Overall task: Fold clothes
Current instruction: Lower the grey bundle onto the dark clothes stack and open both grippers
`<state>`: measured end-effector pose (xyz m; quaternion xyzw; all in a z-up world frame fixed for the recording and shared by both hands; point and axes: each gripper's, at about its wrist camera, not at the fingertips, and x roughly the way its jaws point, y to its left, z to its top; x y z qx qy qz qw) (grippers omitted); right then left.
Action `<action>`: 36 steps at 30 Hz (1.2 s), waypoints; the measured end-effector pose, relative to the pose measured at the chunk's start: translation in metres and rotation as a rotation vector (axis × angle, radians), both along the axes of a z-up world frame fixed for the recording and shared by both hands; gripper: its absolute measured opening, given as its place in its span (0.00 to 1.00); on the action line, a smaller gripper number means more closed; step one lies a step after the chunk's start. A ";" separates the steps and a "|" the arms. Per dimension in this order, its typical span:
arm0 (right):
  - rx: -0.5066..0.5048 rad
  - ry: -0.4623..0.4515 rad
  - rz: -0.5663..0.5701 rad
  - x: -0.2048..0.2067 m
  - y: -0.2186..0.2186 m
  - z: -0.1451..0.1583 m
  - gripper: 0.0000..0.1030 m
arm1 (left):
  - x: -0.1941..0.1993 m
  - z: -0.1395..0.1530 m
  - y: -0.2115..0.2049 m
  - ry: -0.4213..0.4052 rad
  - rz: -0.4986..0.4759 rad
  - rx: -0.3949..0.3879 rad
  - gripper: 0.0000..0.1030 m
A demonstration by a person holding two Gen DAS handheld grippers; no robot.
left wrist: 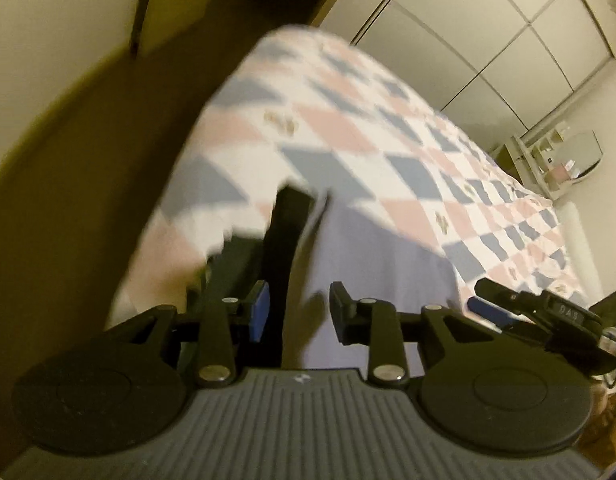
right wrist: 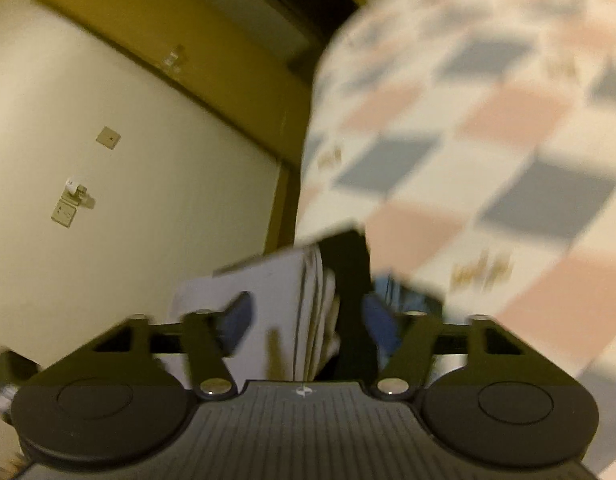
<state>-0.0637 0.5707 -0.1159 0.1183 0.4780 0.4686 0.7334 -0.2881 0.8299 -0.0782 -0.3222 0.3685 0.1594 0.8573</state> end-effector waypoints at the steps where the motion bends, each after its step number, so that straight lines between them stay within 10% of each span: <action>1: 0.002 -0.047 0.017 -0.001 0.004 0.004 0.35 | 0.007 0.007 -0.002 -0.014 -0.030 0.025 0.25; 6: -0.037 -0.195 0.125 -0.015 0.038 -0.001 0.23 | 0.052 0.014 -0.021 -0.028 -0.162 0.127 0.22; 12: -0.107 -0.284 0.210 -0.027 0.066 -0.029 0.23 | 0.078 -0.035 -0.013 0.052 -0.076 0.212 0.19; 36: 0.022 -0.155 0.374 -0.100 -0.025 0.005 0.31 | -0.065 -0.007 -0.075 -0.004 -0.086 0.201 0.18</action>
